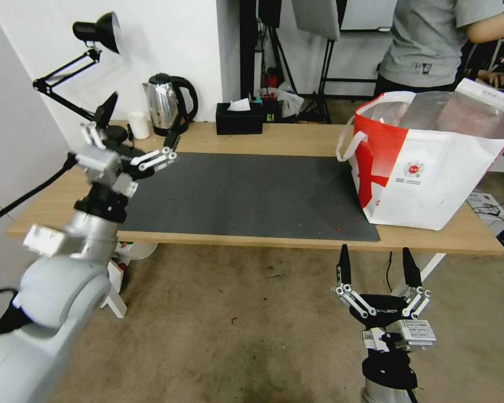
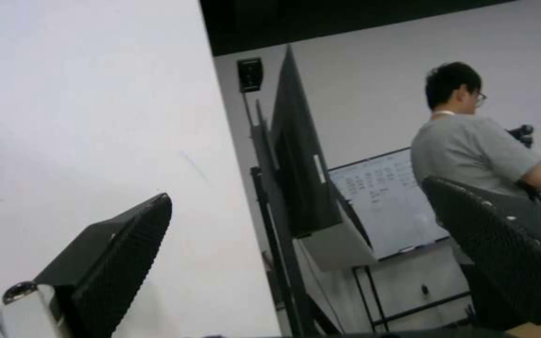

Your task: Pick up the trash from the table and place it into the takeout bag.

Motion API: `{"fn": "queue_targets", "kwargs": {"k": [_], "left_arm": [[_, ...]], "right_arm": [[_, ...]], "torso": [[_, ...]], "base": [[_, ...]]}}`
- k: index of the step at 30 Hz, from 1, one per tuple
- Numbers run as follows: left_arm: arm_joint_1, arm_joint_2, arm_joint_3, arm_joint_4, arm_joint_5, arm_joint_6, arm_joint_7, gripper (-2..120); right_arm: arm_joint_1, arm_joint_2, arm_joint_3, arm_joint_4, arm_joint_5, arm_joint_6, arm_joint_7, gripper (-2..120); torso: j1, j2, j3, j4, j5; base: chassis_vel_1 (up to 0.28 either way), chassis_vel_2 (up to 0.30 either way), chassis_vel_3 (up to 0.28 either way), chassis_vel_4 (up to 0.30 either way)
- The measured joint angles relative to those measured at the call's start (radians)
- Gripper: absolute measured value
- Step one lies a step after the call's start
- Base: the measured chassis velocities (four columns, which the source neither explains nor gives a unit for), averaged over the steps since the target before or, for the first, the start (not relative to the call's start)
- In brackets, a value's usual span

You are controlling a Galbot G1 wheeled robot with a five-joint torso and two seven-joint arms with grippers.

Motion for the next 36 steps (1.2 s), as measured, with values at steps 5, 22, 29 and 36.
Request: {"fn": "queue_targets", "kwargs": {"k": [5, 22, 29, 36], "left_arm": [[0.038, -0.023, -0.016, -0.009, 0.012, -0.018, 0.0, 100], [0.275, -0.201, -0.053, -0.031, 0.142, -0.159, 0.0, 100], [0.342, -0.238, -0.021, -0.022, 0.188, -0.22, 0.003, 100], [0.392, -0.241, -0.006, -0.004, 0.213, -0.262, 0.004, 100]], "right_arm": [[0.0, 0.0, 0.0, 0.0, 0.0, 0.0, 0.0, 100], [0.0, 0.0, 0.0, 0.0, 0.0, 0.0, 0.0, 100], [0.0, 0.0, 0.0, 0.0, 0.0, 0.0, 0.0, 100], [0.0, 0.0, 0.0, 0.0, 0.0, 0.0, 0.0, 100]], "torso": [[0.0, 0.0, 0.0, -0.0003, 0.0001], [0.0, 0.0, 0.0, -0.0002, 0.0001], [0.0, 0.0, 0.0, -0.0001, 0.0], [0.0, 0.0, 0.0, -0.0002, 0.0]], "base": [[0.0, 0.0, 0.0, 0.0], [0.0, 0.0, 0.0, 0.0], [0.0, 0.0, 0.0, 0.0], [0.0, 0.0, 0.0, 0.0]]}}
